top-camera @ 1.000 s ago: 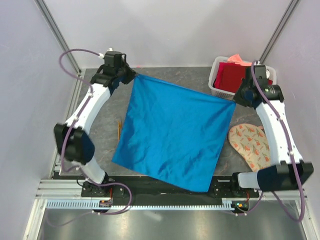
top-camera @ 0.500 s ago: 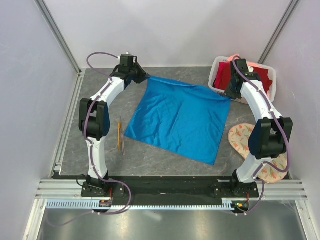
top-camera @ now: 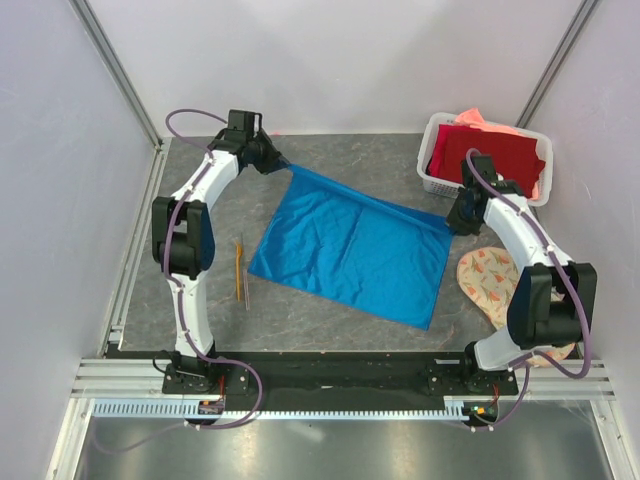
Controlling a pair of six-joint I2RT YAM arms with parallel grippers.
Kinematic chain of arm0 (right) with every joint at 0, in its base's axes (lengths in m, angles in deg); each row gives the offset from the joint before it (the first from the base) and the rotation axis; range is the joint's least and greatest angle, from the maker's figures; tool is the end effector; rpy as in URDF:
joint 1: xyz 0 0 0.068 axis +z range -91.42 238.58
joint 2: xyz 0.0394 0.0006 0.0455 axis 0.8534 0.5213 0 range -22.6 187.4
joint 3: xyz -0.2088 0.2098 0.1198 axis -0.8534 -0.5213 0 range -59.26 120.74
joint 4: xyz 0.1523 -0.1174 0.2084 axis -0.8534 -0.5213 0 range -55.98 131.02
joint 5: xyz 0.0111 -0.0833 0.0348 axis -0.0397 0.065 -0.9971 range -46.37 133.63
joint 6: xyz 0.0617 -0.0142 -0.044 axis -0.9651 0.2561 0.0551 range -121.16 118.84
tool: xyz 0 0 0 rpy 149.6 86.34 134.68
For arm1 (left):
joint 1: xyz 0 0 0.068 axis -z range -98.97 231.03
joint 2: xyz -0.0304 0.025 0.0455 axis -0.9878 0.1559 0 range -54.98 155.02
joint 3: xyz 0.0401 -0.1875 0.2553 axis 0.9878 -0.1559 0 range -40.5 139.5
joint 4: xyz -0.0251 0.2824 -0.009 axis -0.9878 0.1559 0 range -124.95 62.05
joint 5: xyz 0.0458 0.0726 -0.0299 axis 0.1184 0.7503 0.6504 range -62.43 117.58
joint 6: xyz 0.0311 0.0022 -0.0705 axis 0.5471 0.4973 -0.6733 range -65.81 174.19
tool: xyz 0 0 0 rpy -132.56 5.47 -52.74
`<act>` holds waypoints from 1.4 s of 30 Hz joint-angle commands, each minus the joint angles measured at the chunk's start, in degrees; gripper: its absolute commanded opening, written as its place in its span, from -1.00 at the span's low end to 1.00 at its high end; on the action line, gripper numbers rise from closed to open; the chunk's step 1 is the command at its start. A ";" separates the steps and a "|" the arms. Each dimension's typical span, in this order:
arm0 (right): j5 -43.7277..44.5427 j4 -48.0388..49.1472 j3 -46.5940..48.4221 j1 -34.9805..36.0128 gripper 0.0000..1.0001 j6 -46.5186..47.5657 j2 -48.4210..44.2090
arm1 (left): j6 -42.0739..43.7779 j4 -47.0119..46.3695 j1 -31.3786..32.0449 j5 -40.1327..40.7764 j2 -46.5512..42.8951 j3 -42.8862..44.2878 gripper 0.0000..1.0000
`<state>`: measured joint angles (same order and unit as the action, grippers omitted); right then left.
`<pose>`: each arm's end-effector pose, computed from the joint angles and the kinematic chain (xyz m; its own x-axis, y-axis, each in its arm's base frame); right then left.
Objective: Fold the napkin into a case and place the utensils inside
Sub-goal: Fold and flatten the napkin at the center of the board.
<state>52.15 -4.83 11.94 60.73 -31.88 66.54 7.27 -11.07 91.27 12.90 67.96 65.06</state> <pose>0.3507 0.0033 0.2750 -0.7564 0.4771 -0.4475 0.4823 0.8689 0.1112 0.5549 -0.1172 0.2616 -0.7058 -0.5905 -0.3914 -0.2285 0.7127 -0.6632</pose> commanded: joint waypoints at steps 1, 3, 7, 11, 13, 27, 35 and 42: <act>-1.57 1.28 -4.22 -0.13 -1.00 0.04 -4.50 | 6.39 6.87 -1.01 -1.05 -4.19 0.17 -0.96; -2.53 1.90 -6.77 -0.13 -1.00 0.05 -5.82 | 8.23 9.95 -1.01 -1.23 -4.28 0.17 -0.96; -4.29 3.48 -10.28 -0.22 -1.00 -0.22 -6.35 | 10.61 15.40 -1.01 -0.27 -4.90 -0.70 -0.96; -6.58 4.71 -12.48 -0.13 -1.00 -0.92 -5.39 | 13.33 17.34 -1.01 1.84 -6.21 -3.95 -0.96; -7.19 4.80 -13.28 -0.13 -1.00 -1.10 -5.73 | 13.78 18.13 -1.01 1.67 -6.30 -4.48 -0.96; -11.93 3.57 -13.71 -0.40 -1.00 -1.36 -7.15 | 13.34 19.36 -0.84 1.23 -8.77 -7.47 -0.96; -14.23 13.41 -19.26 -0.48 -1.00 -4.87 -0.73 | 13.69 20.24 -0.57 1.84 -3.67 -9.76 -0.96; -10.71 13.86 -16.54 -0.75 -1.00 -2.24 4.71 | 14.04 19.36 0.13 2.90 -2.09 -11.34 -0.96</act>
<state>39.51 6.96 -7.16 60.45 -35.42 69.51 18.73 8.68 91.01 14.28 65.35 53.89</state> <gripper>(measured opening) 0.010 0.034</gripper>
